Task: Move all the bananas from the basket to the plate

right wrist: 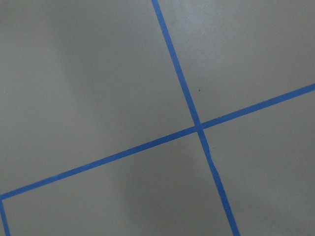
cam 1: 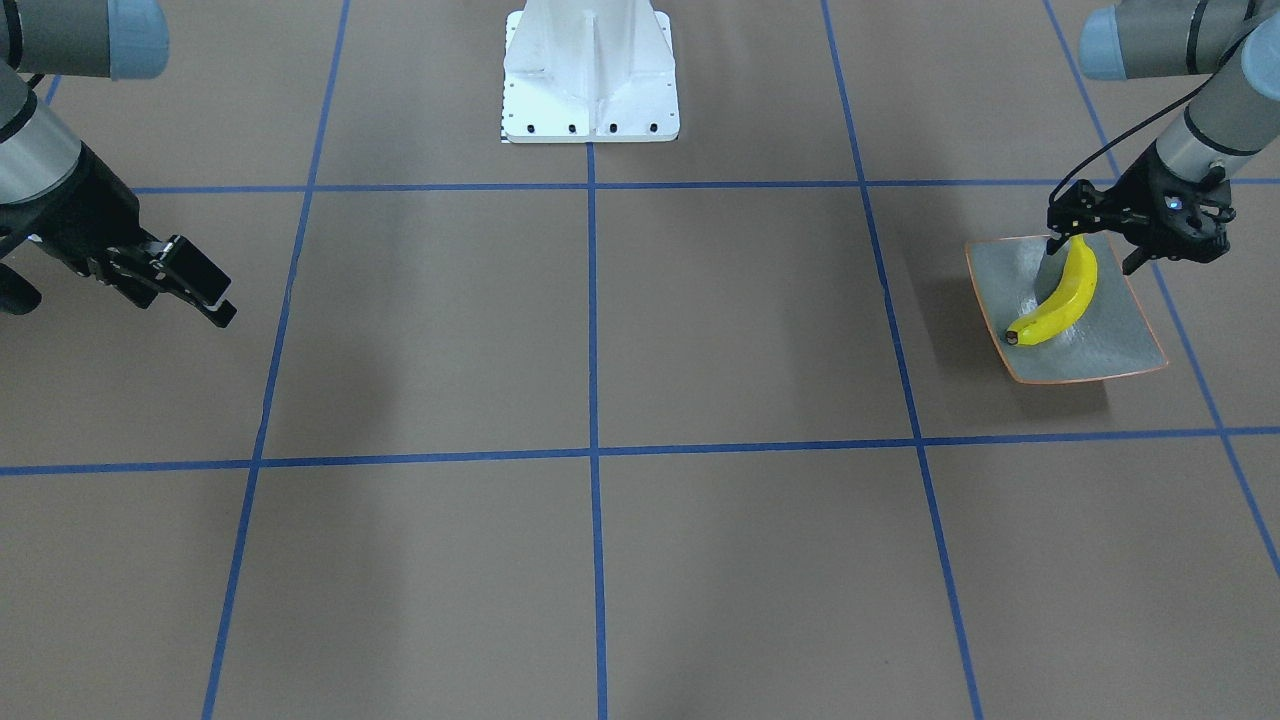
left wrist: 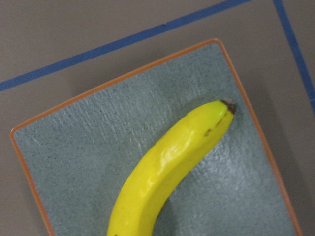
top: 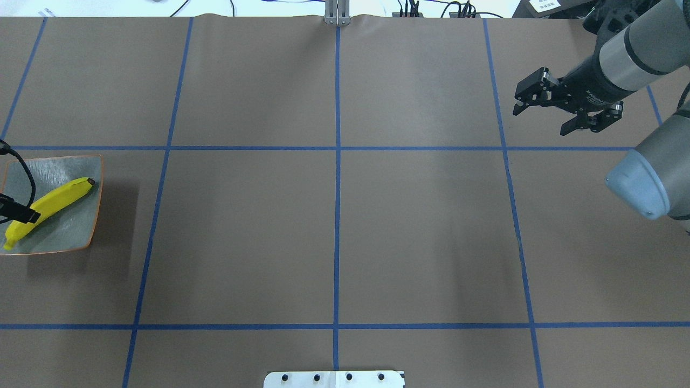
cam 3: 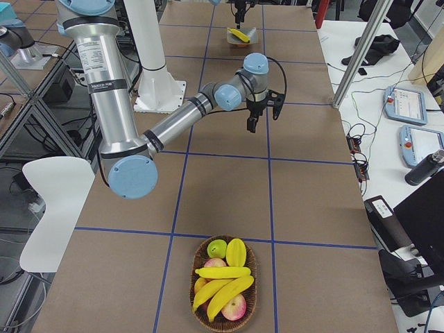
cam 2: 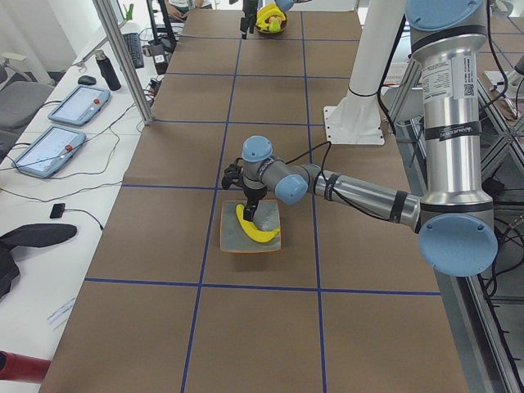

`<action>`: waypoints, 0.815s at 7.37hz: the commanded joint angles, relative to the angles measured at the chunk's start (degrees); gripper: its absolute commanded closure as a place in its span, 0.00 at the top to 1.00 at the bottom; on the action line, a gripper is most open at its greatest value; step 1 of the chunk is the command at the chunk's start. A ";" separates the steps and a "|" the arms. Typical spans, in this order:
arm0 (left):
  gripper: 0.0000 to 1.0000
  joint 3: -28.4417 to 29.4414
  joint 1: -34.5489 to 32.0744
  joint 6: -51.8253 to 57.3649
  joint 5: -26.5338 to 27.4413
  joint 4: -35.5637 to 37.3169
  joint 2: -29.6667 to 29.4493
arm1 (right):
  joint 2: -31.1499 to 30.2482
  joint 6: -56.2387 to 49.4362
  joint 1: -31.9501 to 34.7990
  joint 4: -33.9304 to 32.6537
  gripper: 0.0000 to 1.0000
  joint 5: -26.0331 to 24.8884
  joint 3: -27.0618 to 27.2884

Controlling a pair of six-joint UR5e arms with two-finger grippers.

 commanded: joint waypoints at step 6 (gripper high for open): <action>1.00 -1.34 0.38 -8.30 -0.42 0.10 -3.35 | -19.32 -46.51 25.38 0.01 1.00 5.44 -13.15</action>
